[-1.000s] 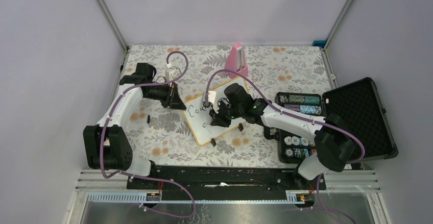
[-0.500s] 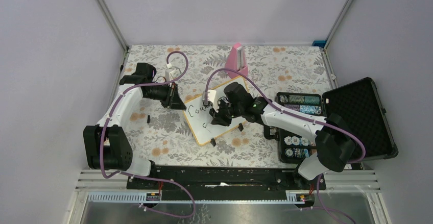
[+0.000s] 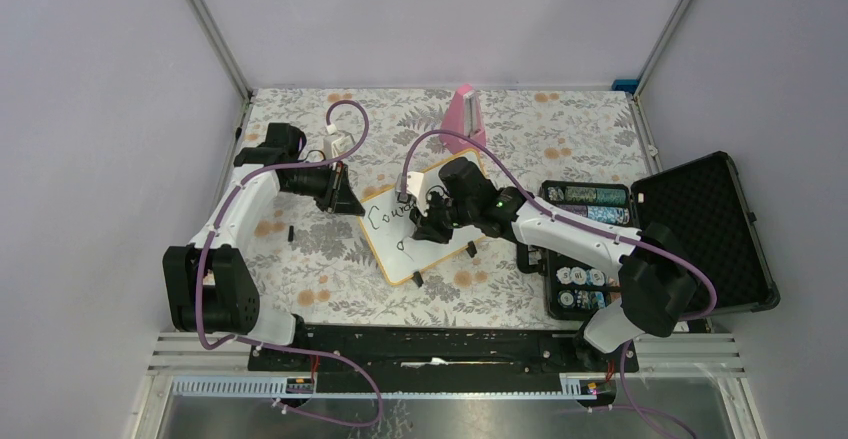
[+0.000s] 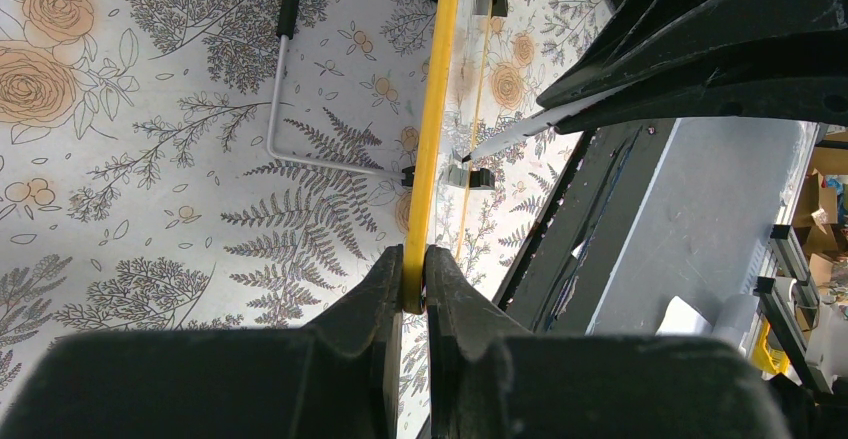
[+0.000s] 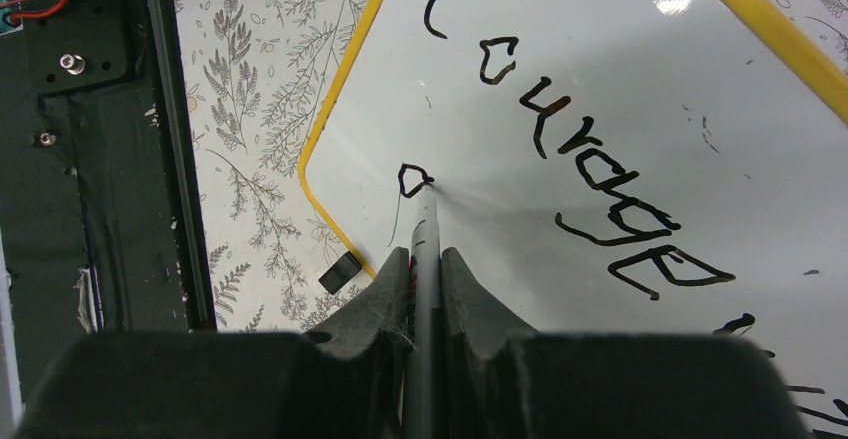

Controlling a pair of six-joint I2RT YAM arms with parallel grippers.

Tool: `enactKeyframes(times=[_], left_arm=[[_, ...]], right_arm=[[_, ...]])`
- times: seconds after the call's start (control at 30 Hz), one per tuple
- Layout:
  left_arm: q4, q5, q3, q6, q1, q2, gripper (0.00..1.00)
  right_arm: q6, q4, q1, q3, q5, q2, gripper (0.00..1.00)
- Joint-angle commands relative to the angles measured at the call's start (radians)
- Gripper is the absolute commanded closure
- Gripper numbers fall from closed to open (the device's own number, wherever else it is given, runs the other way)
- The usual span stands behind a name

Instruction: Write a sentence on the whiteboard

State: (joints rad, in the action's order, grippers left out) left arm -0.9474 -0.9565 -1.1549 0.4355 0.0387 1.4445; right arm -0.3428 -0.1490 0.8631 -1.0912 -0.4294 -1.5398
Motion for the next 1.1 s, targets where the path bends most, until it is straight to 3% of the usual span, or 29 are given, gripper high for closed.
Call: enactKeyframes(times=[0.0,1.07], left_arm=[[0.045,0.035,-0.009,0.028,0.006,0.014,1.00],[0.046,0.038,-0.007,0.026,0.006,0.009,1.00]], right_arm=[[-0.012,0.023,-0.016,-0.012,0.017,0.018,1.00],[-0.057,-0.080,-0.030,-0.019,-0.061,0.073,1.00]])
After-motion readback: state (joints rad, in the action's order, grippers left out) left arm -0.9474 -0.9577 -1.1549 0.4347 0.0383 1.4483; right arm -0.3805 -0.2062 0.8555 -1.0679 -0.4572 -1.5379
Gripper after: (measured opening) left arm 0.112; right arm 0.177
